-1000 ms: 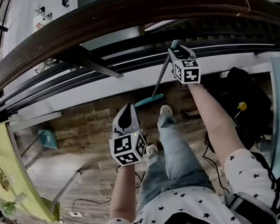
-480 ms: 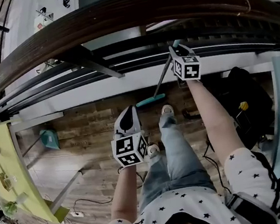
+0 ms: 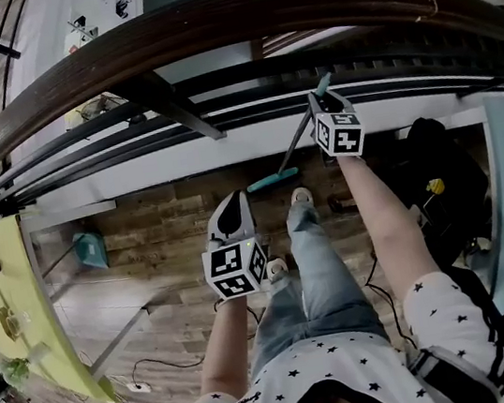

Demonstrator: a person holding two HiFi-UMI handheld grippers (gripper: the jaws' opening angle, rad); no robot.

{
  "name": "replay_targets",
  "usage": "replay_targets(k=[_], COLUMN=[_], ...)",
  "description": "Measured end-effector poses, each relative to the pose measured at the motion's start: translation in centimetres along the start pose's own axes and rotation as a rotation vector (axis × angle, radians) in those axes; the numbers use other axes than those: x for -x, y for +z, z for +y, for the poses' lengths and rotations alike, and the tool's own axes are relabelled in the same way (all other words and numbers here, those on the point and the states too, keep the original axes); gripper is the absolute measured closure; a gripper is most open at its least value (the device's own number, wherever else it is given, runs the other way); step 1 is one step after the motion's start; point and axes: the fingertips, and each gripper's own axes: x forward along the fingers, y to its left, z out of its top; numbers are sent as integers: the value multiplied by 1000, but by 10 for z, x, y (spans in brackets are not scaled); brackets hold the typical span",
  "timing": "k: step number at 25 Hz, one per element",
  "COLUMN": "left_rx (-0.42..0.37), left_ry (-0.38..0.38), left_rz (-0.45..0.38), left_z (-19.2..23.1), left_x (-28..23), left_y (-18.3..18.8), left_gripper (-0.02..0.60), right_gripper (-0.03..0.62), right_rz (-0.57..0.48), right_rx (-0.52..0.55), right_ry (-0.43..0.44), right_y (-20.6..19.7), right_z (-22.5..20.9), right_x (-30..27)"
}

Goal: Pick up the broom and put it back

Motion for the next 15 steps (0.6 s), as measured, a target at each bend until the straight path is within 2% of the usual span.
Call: replay_targets(k=[15], left_rx=[4], left_ry=[-5], left_rz=[-56], left_z=[-2], left_x=[68], left_y=[5], left_gripper=[569], right_gripper=[508], right_rz=[-27], right_rx=[74], right_ry=[39], right_y=[-18], right_z=[70], right_x=[90])
